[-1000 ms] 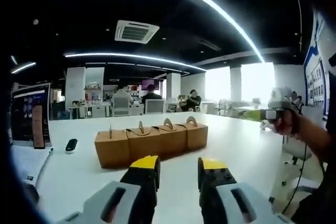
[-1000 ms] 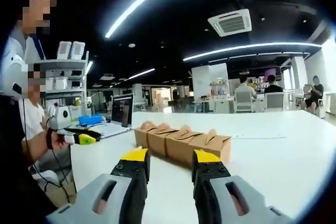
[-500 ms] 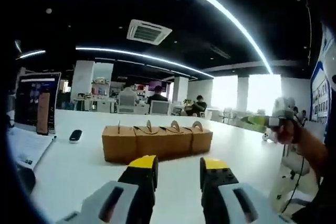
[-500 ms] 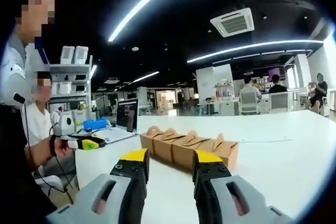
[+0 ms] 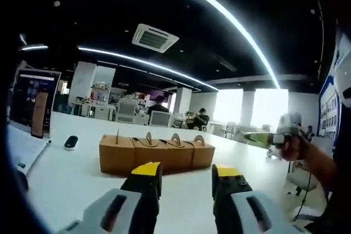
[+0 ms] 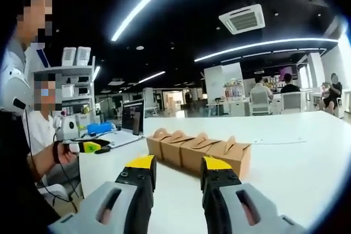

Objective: Pick up one paper box from the group, open the paper box, and remove the item inside

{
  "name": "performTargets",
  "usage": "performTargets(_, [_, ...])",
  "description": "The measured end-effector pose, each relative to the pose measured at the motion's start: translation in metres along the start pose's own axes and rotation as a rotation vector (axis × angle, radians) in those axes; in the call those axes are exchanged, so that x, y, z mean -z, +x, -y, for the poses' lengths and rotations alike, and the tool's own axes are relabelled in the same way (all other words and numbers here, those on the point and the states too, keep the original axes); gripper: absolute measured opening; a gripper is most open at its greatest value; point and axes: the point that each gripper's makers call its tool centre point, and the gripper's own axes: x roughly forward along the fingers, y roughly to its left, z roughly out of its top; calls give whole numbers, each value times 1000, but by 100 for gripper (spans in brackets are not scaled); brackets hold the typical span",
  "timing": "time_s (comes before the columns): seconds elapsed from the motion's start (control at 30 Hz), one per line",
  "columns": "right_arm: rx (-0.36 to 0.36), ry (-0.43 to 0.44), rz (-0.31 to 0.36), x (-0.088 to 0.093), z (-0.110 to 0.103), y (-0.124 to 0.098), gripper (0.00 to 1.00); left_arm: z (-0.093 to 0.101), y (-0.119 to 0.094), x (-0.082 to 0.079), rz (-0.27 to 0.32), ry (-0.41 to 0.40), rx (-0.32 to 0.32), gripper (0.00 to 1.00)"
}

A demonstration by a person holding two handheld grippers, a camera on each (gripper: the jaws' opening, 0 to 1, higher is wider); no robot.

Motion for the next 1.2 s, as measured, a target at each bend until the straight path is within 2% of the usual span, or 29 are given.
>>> performTargets(0.27, [-11,5,-14,1,-4,4,32,-11,-6,2,-1,26,-43,36])
performTargets(0.47, [-4,6,-27,0,-7,5,33,-17,-9,11,-38,24,-65,37])
performTargets(0.67, [11,18,-45,4,-7,1,32,-16,-11,12,-41,29,-73,36])
performTargets(0.73, [14,48,-50,7,-5,-1,32,-12,-11,11,-50,56,-66,36])
performTargets(0.83, [8,37,-50,7,-6,-1,32,-6,-13,8,-36,85,-57,36])
performTargets(0.93, [19,3,-40,3,-2,-6,32,-11,-10,14,-53,43,-77,36])
performTargets(1.0, [53,24,-38,3,7,-10,32,-11,-8,21,-83,40,-72,37])
performTargets(1.07, [63,25,-39,2,9,-12,32,-9,-8,21,-82,38,-62,37])
performTargets(1.2, [54,49,-30,-14,10,-22,32,1,-10,2,-9,-44,-33,37])
